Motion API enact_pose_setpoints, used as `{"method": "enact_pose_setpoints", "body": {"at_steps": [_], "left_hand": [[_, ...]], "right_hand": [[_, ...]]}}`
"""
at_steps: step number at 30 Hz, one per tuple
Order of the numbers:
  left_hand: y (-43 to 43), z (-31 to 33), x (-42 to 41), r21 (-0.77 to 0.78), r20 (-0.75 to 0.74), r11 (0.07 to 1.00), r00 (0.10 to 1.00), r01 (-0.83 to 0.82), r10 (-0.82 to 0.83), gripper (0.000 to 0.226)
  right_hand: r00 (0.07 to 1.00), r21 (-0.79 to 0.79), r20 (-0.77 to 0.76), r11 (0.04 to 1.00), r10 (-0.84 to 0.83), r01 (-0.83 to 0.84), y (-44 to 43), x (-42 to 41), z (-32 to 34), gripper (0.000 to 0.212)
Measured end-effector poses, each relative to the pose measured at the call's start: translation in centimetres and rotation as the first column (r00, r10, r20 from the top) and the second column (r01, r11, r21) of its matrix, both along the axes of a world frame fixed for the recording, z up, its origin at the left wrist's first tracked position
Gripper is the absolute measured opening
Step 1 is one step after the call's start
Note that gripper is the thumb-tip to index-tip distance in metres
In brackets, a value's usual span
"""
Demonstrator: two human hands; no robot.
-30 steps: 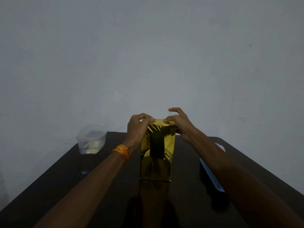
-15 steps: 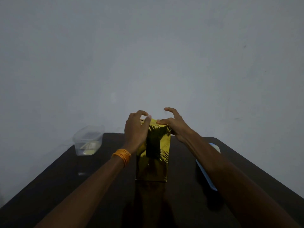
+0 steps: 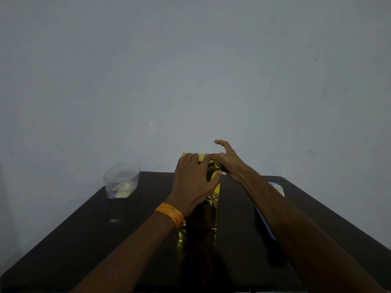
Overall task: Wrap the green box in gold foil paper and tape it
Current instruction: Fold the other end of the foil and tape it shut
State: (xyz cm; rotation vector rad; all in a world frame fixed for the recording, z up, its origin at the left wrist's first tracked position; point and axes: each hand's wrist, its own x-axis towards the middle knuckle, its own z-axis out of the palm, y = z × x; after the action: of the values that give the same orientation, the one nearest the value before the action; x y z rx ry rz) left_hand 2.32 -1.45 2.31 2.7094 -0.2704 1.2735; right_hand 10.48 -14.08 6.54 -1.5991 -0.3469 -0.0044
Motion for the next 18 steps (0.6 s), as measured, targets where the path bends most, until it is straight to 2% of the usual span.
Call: {"method": "enact_pose_setpoints", "body": {"at_steps": [11,18], "left_hand": [[-0.51,0.61,-0.46,-0.032,-0.088,0.999,0.996,-0.035,0.032,0.078],[-0.35,1.0,-0.5,0.059,-0.108,0.997,0.993,-0.051,0.057,0.074]], "right_hand": [[1.0,0.002,0.015,1.0,-0.006,0.006,-0.18,0.34,-0.5,0.066],[0.999,0.008,0.031,1.0,-0.017,0.016,-0.25,0.65,-0.74,0.063]]}}
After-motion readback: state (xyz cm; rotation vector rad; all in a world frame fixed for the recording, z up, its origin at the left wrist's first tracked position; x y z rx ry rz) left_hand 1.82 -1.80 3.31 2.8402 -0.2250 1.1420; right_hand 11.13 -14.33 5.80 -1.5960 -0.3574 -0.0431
